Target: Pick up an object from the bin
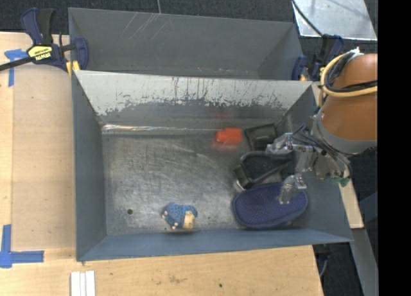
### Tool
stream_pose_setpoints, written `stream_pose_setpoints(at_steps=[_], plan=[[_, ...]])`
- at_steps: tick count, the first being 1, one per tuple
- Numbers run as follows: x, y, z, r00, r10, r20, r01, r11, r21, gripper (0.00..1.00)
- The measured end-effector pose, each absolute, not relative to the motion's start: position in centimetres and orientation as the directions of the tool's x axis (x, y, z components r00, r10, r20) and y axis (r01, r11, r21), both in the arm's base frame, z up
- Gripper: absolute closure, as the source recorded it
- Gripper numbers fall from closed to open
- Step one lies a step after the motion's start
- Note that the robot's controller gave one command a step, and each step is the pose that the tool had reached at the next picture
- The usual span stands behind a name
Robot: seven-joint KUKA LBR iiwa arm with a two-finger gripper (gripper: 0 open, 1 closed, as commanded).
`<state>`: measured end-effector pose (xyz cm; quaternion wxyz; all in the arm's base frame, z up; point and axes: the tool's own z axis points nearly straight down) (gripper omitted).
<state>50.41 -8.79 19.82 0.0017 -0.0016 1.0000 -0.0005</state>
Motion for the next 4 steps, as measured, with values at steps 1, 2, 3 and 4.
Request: stream_pose_setpoints(at_steps=[1,2,3,4], plan=[[55.9,-6.1,9.5,-0.995,-0.095,-0.019,-0.095,0.996,0.000,0.00],[61.4,-11.2,7.6,-0.894,-0.447,-0.006,-0.447,0.894,-0.006,0.00],[61.4,-11.2,7.7,-0.895,-0.445,-0.007,-0.445,0.895,-0.006,1.00],[61.8,-10.2,26.0,-0.741,-0.671,-0.004,-0.671,0.741,-0.004,1.00]])
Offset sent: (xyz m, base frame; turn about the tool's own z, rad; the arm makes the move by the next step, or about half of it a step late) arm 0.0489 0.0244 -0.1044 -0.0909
